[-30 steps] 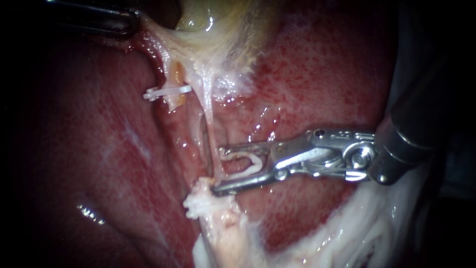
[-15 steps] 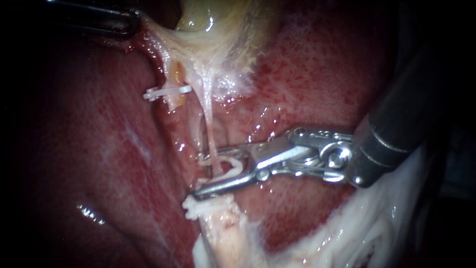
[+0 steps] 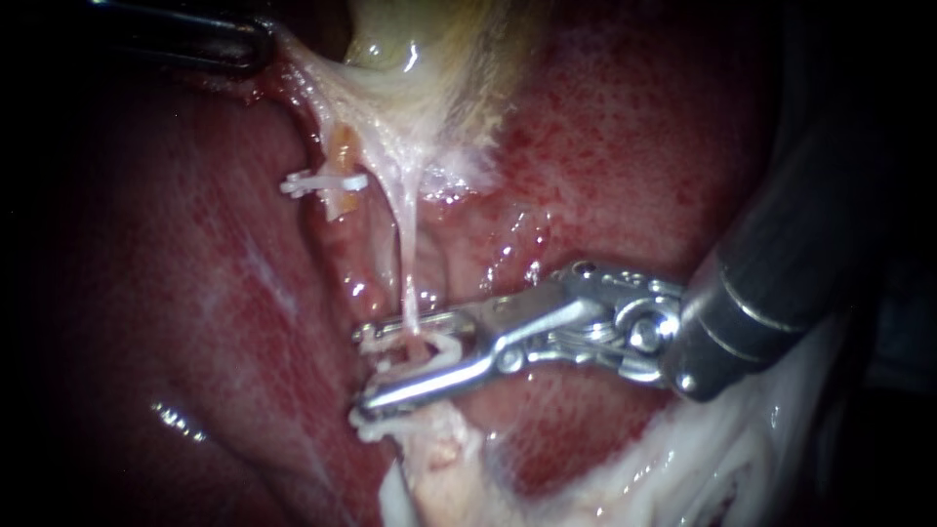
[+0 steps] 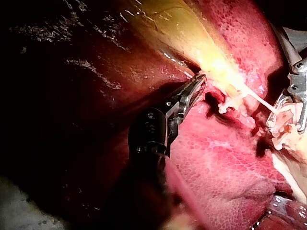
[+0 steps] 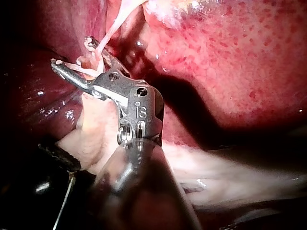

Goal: Clipping second clip right tube

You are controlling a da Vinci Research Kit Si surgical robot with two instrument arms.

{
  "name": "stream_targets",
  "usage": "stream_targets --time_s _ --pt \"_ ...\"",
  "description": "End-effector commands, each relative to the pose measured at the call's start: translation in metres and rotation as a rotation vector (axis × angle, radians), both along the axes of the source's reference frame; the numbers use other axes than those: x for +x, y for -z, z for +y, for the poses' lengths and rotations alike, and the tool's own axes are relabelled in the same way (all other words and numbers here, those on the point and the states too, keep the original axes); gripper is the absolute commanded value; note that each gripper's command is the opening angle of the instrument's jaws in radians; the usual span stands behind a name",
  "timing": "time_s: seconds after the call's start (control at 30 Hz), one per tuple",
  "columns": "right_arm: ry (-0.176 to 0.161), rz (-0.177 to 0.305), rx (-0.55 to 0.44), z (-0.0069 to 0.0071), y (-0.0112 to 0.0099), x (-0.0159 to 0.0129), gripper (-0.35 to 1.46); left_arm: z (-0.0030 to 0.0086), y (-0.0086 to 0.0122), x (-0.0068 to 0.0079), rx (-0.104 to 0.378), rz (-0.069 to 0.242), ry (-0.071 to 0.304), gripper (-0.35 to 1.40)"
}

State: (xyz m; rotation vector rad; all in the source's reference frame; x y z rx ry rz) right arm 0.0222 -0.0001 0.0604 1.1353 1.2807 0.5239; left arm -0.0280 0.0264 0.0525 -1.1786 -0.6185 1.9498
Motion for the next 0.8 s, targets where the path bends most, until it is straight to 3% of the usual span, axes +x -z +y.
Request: stream_targets --time_s 0.03,0.43,0.8 --pt "0.005 0.005 0.004 -0.0001 0.0001 0.0 0.49 0.0 0.0001 0.0 0.0 -0.001 0.0 -0.35" --pt "0.008 0.013 0.016 0.0001 -0.0006 -0.0011 0.41 0.0 0.0 0.0 0.0 -0.001 0.0 -0.35" --pt "0.012 0.015 0.016 0.0003 -0.0009 -0.0018 0.14 0.0 0.0 -0.0001 0.0 -0.001 0.0 -0.35"
